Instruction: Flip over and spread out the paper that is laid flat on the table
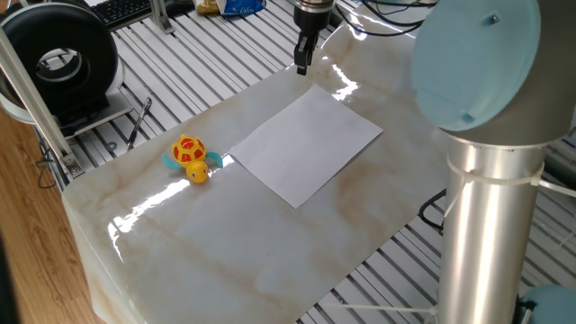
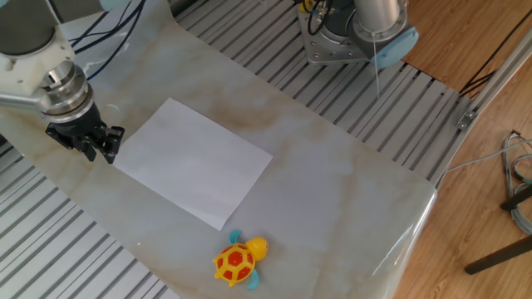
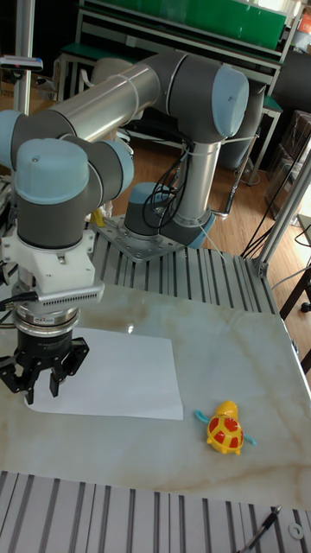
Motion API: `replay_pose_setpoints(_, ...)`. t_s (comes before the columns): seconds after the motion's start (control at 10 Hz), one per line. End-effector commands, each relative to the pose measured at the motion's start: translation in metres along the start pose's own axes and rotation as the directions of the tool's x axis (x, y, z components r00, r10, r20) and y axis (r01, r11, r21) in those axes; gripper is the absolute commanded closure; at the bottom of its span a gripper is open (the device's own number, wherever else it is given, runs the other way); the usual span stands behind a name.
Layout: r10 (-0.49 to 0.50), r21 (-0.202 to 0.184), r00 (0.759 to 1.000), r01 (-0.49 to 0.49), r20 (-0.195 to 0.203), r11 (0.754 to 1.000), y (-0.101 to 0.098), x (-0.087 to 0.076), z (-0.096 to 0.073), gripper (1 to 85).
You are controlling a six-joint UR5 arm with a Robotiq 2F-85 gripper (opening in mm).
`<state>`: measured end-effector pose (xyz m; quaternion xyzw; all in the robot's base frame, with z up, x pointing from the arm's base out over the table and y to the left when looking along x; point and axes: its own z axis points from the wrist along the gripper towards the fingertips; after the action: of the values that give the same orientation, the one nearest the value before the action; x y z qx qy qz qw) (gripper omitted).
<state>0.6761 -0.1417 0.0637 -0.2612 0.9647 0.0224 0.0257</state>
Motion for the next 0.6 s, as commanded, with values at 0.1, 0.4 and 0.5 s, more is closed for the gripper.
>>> replay_pose_setpoints(0.1, 0.006, -0.02, 1.0, -0.005, 0.023, 1.0, 0.0008, 0.0143, 0.0026, 45.3)
replay_pose_setpoints(0.4, 0.015, 0.011, 1.0, -0.015, 0.01, 1.0, -0.0064, 0.014, -0.0001, 46.0)
replay_pose_setpoints(0.5, 0.013, 0.006, 1.0, -0.014, 0.02, 1.0, -0.0052, 0.0115, -0.0001, 46.0)
